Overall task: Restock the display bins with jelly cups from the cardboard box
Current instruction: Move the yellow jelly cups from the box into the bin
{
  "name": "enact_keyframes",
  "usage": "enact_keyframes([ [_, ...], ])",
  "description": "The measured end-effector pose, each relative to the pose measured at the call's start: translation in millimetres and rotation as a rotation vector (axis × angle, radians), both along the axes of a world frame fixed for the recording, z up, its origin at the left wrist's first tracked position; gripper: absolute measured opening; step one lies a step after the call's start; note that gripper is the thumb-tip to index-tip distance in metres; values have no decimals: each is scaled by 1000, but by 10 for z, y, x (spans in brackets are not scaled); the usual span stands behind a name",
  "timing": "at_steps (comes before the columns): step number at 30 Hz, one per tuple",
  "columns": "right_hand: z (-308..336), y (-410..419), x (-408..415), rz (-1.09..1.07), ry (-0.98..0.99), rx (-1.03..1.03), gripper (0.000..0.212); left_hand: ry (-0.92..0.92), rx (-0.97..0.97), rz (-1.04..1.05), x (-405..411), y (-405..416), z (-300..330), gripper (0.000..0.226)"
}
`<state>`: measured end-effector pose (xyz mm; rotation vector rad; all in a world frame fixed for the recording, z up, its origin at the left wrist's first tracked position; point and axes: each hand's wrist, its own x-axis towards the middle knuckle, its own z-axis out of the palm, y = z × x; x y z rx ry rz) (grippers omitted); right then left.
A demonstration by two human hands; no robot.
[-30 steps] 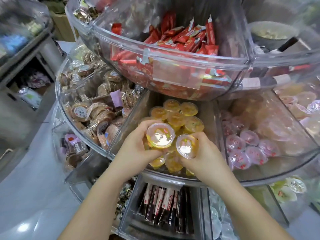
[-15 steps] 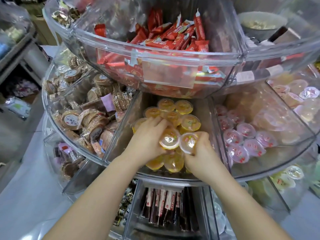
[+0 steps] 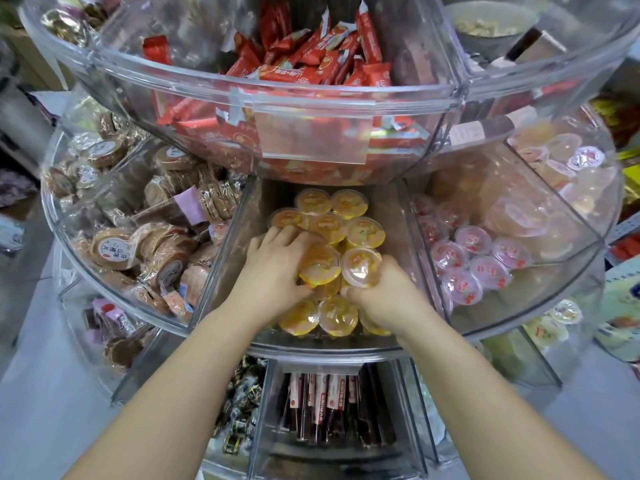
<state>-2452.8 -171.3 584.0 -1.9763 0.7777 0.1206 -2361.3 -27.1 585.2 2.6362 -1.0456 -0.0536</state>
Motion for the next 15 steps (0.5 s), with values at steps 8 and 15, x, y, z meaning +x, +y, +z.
enact_keyframes([
  [8, 0, 37, 67, 25, 8, -196, 50, -139, 7, 18, -4, -38, -10, 57],
  [15, 6, 49, 41, 16, -12, -219, 39, 54, -151, -4, 31, 28, 4, 52],
])
